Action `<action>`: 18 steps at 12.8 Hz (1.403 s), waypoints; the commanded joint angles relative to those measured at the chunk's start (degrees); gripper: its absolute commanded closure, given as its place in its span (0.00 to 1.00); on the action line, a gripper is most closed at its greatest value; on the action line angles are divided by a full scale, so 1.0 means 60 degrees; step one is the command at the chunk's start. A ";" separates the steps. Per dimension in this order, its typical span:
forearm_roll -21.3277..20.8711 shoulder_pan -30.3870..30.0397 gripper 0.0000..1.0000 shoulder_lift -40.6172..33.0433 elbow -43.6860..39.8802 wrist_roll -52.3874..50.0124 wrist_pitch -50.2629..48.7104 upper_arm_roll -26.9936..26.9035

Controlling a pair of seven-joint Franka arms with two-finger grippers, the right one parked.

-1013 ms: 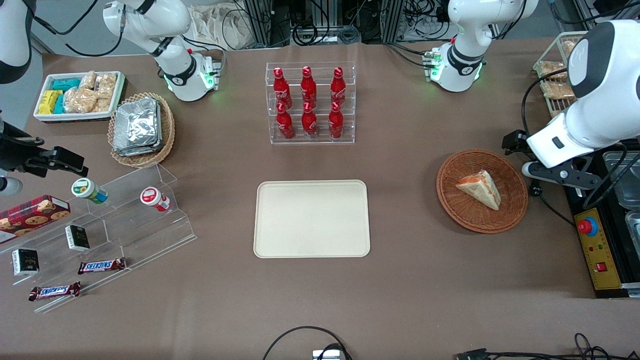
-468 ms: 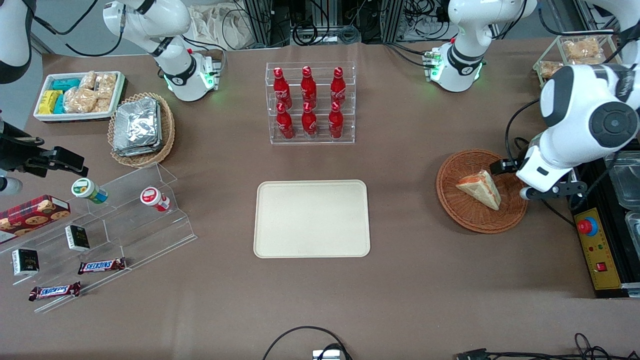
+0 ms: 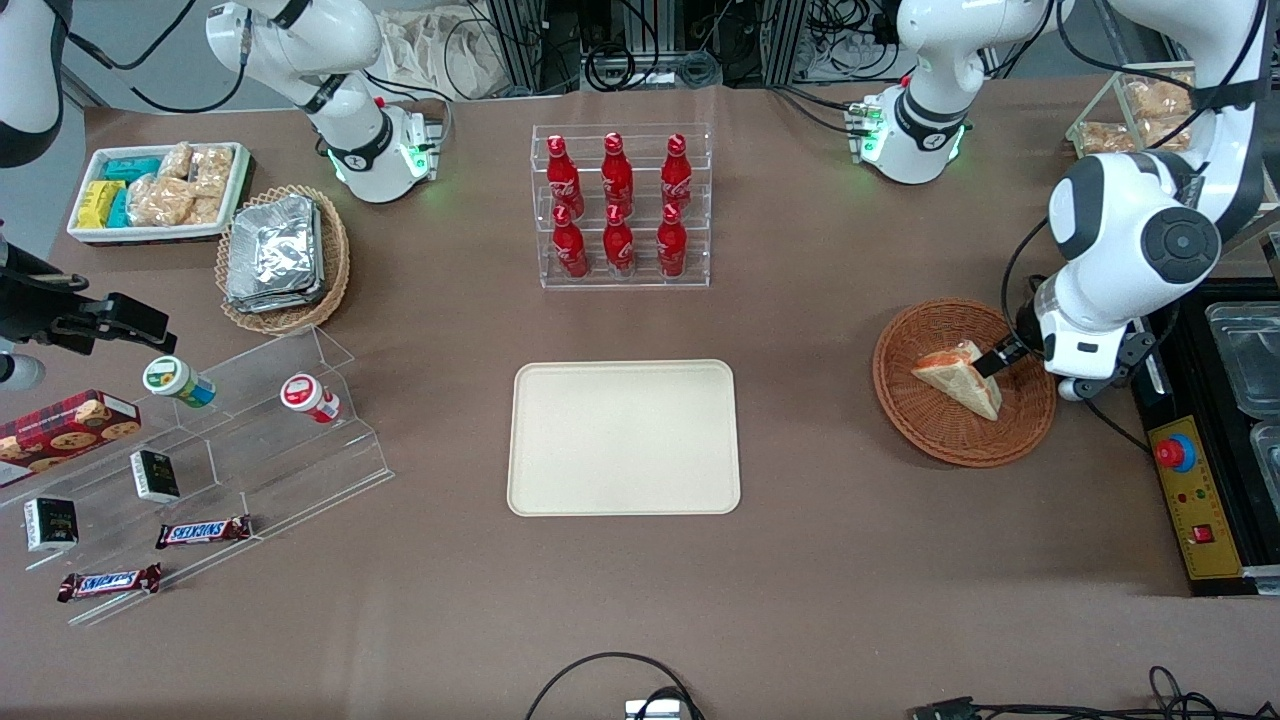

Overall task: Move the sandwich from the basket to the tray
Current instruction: 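Lower the open left gripper over the wrapped sandwich in the wicker basket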

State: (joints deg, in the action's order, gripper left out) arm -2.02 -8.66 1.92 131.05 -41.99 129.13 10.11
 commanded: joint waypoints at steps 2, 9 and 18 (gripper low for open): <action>0.0103 -0.0080 0.00 0.0206 0.1417 -0.1161 0.2176 0.0073; 0.0103 -0.0109 0.05 0.0908 0.1685 -0.1176 0.2736 0.0073; 0.0015 0.0110 1.00 0.0602 -0.0534 -0.1586 0.0067 0.0526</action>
State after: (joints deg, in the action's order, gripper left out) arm -1.71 -8.53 6.24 134.88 -50.84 138.43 11.70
